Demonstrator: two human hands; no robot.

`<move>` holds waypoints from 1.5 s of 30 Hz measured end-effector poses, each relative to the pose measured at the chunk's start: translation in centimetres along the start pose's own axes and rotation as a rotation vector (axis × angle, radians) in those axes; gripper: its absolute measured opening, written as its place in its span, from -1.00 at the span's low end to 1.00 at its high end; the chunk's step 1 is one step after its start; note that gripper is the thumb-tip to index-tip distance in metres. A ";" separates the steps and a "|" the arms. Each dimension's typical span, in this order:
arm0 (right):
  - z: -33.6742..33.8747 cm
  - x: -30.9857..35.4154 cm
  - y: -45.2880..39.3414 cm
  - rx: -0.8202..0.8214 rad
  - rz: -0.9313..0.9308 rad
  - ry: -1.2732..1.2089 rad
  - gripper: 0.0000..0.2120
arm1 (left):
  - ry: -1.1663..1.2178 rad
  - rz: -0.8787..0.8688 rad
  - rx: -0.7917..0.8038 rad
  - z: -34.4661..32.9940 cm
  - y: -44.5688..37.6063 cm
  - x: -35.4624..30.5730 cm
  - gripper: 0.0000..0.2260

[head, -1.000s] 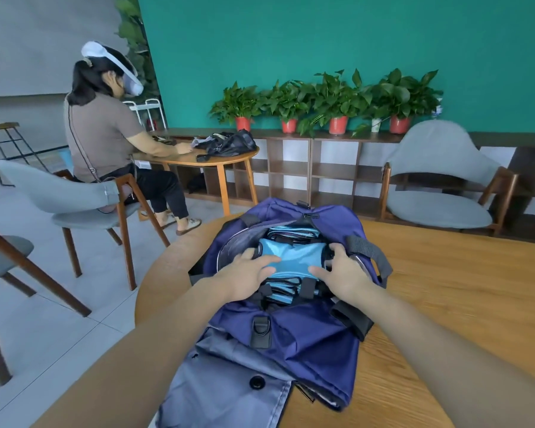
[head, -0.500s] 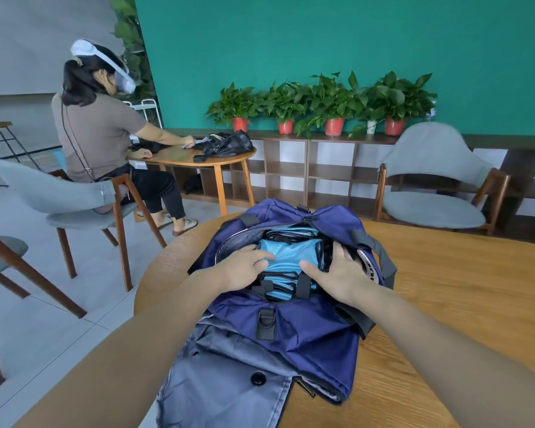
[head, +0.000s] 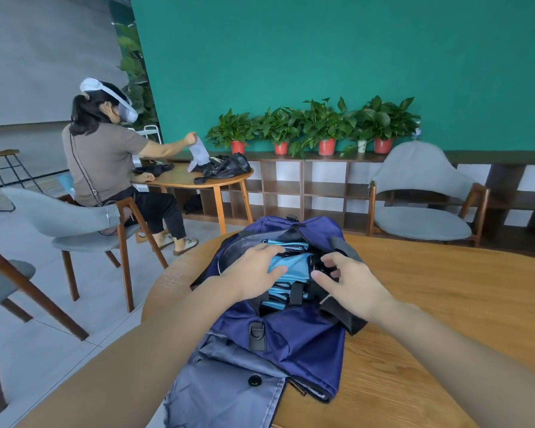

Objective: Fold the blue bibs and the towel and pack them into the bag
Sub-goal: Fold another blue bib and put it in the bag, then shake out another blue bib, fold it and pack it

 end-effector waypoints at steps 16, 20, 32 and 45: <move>19.6 -24.8 22.5 -0.240 -0.377 0.100 -0.63 | 0.162 -0.375 0.044 -13.8 -5.0 -34.6 -0.69; 23.4 -32.6 30.8 -0.322 -0.570 0.088 -0.66 | 0.272 -0.487 0.107 -19.5 -3.8 -45.7 -0.71; 25.1 -49.8 48.0 -0.344 -1.020 0.031 -0.64 | 0.262 -0.621 0.483 -36.7 0.7 -65.3 -0.61; 17.1 -65.4 48.0 -0.156 -1.161 -0.132 -0.68 | 0.081 -0.277 0.765 -56.0 -1.4 -63.7 -0.66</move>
Point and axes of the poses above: each hand's wrist, its own y-axis away from the middle knuckle, its own z-axis out of the back of the hand, x = y × z, the point moved 4 cm from there along -y, towards the middle knuckle, and after that the axes turned 12 degrees about -z, right-handed, at the moved point
